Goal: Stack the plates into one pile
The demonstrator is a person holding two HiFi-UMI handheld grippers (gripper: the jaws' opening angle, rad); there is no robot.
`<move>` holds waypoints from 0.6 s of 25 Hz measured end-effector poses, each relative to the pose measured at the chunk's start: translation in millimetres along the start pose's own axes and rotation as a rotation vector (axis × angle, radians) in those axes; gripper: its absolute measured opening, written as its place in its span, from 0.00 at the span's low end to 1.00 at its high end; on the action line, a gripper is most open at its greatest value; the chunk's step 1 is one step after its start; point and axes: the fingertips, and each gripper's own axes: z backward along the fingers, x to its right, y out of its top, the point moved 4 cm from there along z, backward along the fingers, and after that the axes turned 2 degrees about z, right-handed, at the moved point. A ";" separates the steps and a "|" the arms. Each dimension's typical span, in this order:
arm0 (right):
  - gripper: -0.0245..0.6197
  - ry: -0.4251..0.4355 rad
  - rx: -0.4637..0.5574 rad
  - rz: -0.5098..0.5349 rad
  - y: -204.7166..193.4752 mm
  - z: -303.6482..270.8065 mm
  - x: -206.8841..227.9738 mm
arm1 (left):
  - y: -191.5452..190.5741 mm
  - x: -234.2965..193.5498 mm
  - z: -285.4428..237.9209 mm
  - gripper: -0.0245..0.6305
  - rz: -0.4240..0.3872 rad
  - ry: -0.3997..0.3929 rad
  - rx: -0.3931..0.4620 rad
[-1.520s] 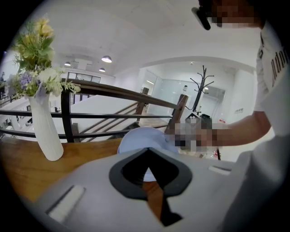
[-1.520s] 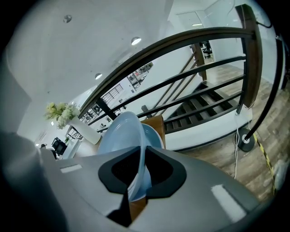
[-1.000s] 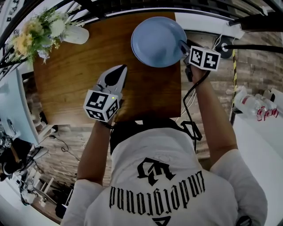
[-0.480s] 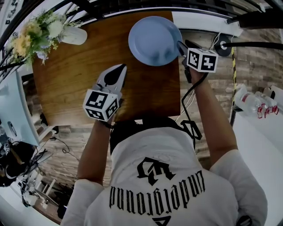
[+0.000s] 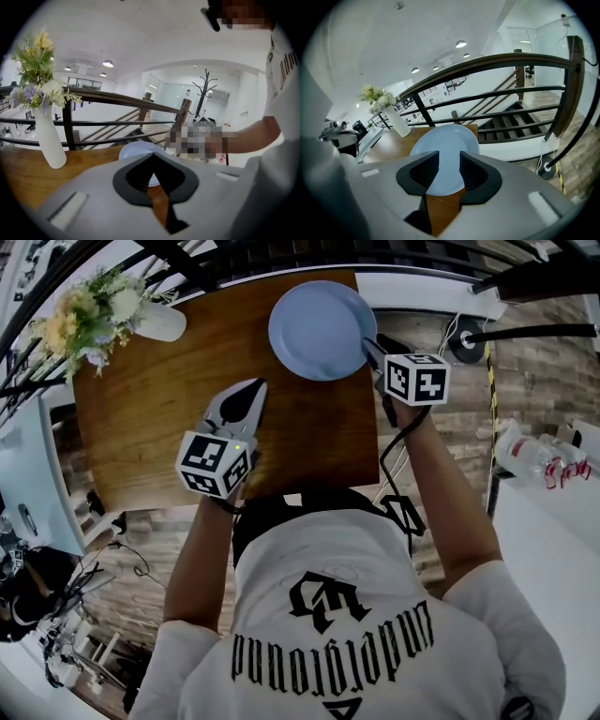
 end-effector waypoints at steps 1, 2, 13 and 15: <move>0.25 0.006 0.004 0.013 1.4 4.8 -4.7 | 1.9 2.5 1.3 0.11 -0.006 -0.002 0.003; 0.25 0.013 0.009 0.031 2.8 10.0 -10.0 | 3.8 5.1 2.9 0.11 -0.012 -0.004 0.005; 0.05 0.053 0.146 0.145 32.4 88.8 -57.7 | 36.4 38.7 36.6 0.11 -0.074 -0.049 0.064; 0.04 0.062 0.178 0.164 40.5 104.7 -68.0 | 42.7 42.4 47.5 0.11 -0.081 -0.056 0.087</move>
